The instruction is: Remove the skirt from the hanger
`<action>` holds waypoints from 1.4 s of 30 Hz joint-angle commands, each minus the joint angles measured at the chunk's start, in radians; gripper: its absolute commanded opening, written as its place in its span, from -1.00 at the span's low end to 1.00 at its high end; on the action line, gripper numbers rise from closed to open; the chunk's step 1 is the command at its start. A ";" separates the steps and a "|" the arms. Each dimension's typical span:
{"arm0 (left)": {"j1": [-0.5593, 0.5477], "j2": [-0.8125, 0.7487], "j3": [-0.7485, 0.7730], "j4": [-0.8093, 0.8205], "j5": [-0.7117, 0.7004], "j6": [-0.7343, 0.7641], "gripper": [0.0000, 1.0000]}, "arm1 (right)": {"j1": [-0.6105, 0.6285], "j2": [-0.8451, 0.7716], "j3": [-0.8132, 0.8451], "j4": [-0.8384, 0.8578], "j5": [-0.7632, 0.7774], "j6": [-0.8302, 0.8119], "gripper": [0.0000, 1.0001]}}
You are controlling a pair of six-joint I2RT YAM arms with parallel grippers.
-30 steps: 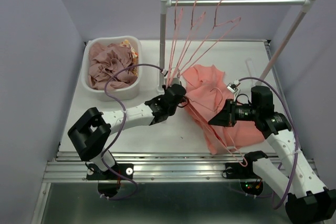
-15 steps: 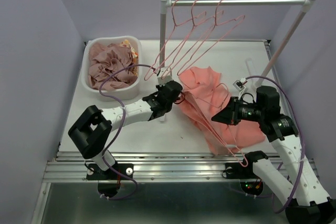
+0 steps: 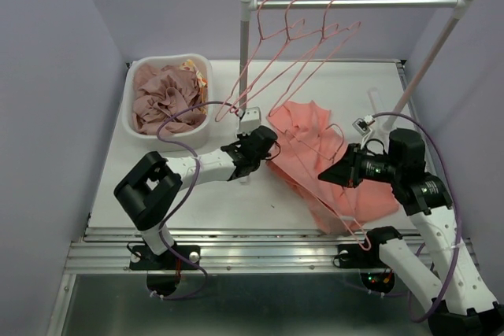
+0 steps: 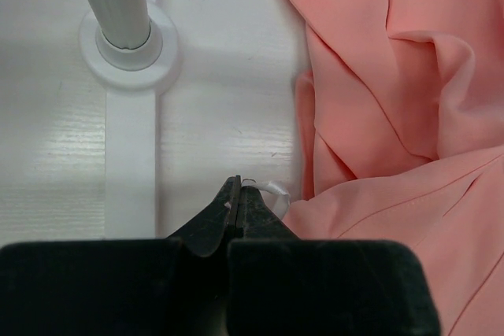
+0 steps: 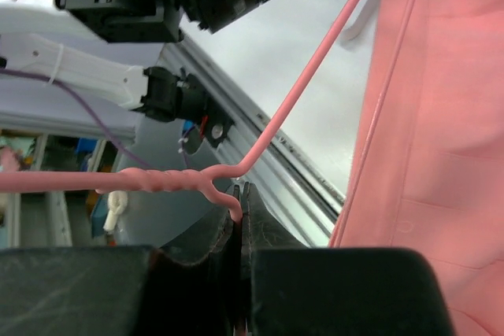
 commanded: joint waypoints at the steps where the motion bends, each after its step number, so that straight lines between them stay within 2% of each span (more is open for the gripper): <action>1: 0.001 -0.035 0.012 0.009 0.015 -0.019 -1.00 | -0.005 -0.037 0.100 -0.013 0.230 0.035 -0.99; 2: 0.001 -0.044 0.002 0.008 0.027 -0.020 -0.91 | -0.005 -0.034 0.108 -0.017 0.292 0.042 -0.99; 3: -0.014 -0.064 -0.023 0.009 0.036 -0.019 -0.46 | -0.005 -0.025 0.111 -0.017 0.394 0.048 -0.99; 5: -0.043 -0.099 -0.053 0.011 0.033 -0.008 0.09 | -0.005 -0.003 0.105 -0.013 0.515 0.074 -0.99; 6: -0.063 -0.113 -0.064 0.012 0.018 -0.007 0.52 | -0.005 0.021 0.099 0.004 0.550 0.086 -0.99; 9: -0.160 -0.153 -0.098 0.026 0.013 0.006 0.97 | -0.005 0.051 0.071 0.042 0.699 0.126 -0.99; 10: -0.160 -0.159 -0.106 0.026 0.009 0.006 0.97 | -0.005 0.051 0.071 0.053 0.734 0.135 -0.99; 13: -0.258 -0.194 -0.136 0.023 0.001 -0.006 0.97 | -0.005 0.048 0.077 0.079 0.868 0.169 -0.99; 18: -0.381 -0.221 -0.137 0.012 -0.004 -0.013 0.97 | -0.005 0.052 0.089 0.113 0.975 0.181 -0.99; 27: -0.485 -0.313 -0.162 -0.008 -0.039 -0.069 0.97 | -0.005 0.117 0.082 0.182 1.039 0.181 -0.99; 32: -0.498 -0.325 -0.198 0.030 0.016 0.050 0.97 | -0.005 0.138 0.100 0.196 1.027 0.163 -0.99; 38: -0.544 -0.403 -0.275 0.300 0.220 0.312 0.97 | -0.005 0.156 0.123 0.183 0.978 0.152 -0.99; 42: -0.567 -0.348 -0.218 0.337 0.214 0.371 0.97 | -0.005 0.160 0.126 0.191 0.944 0.157 -0.99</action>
